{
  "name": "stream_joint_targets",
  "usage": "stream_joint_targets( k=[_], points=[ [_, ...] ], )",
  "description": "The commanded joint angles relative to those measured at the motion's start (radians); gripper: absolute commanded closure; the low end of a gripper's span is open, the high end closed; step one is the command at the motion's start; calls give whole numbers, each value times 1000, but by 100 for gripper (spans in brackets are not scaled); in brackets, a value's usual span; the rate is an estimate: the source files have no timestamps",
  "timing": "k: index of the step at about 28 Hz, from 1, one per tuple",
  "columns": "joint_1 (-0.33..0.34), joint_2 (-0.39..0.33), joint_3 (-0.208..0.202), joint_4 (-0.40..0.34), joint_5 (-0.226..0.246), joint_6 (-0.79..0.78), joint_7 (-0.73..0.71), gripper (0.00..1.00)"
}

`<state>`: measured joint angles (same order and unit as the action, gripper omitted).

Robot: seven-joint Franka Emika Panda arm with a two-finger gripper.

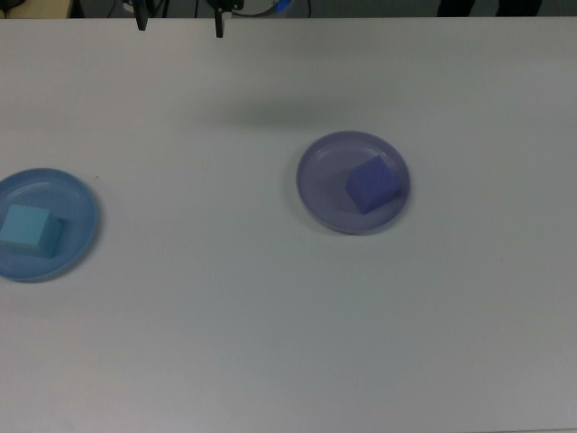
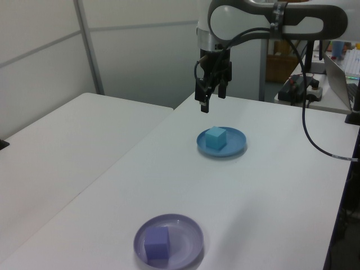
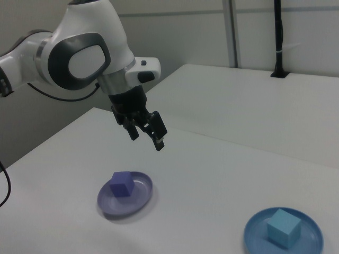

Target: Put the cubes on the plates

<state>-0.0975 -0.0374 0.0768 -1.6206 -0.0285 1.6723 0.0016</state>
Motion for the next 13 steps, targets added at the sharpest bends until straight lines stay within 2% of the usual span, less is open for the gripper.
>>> stream_joint_targets(
  k=[1, 13],
  points=[
    [7, 5, -5, 21, 9, -23, -17, 0],
    [7, 7, -5, 28, 13, -26, -15, 0]
  ],
)
